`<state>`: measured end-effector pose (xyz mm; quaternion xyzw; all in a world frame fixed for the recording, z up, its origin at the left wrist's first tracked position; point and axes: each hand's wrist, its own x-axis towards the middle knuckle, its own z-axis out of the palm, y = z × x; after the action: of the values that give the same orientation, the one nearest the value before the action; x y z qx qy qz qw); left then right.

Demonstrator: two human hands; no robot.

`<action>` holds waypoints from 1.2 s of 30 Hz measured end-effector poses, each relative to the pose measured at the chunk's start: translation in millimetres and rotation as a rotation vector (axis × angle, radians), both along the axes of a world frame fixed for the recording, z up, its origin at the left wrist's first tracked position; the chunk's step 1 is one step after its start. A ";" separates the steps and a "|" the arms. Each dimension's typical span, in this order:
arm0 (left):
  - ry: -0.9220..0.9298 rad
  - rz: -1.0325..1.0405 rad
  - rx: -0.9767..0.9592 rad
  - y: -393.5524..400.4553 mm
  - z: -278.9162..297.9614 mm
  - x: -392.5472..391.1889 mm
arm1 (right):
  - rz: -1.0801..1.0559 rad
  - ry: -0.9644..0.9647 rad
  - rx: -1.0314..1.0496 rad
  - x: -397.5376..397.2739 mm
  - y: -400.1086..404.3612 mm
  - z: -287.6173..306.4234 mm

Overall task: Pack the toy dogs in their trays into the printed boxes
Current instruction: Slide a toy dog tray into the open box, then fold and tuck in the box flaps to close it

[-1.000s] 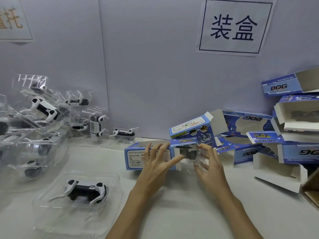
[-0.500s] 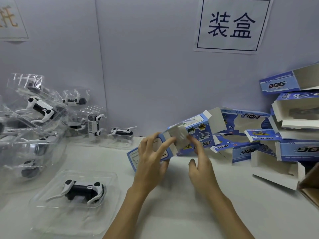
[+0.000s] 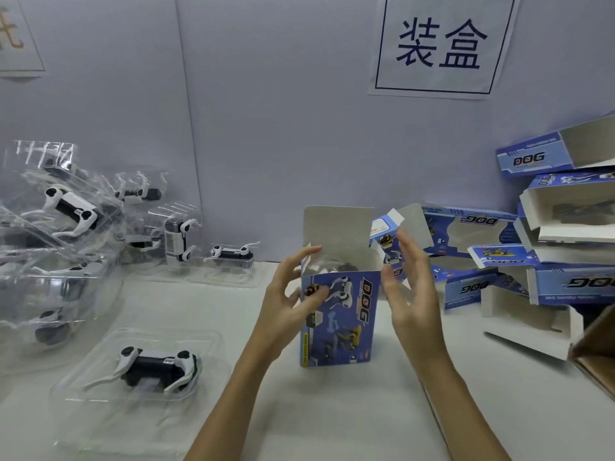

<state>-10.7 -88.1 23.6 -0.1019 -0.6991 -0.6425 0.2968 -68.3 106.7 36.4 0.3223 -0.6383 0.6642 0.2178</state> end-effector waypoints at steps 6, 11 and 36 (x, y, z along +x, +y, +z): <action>-0.014 -0.129 0.049 2.7 4.6 3.3 | 0.044 -0.009 0.177 -0.9 -2.4 -4.4; -0.051 -0.053 -0.124 6.6 -1.5 2.3 | -0.123 0.151 0.239 -4.9 -9.6 -12.5; 0.270 0.438 -0.353 25.3 -7.8 -4.1 | -0.005 -0.075 0.131 17.9 -22.9 -17.7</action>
<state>-14.8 -62.7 15.9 -0.0831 -0.7595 -0.4124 0.4962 -50.4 83.9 18.7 0.3092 -0.6888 0.6323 0.1738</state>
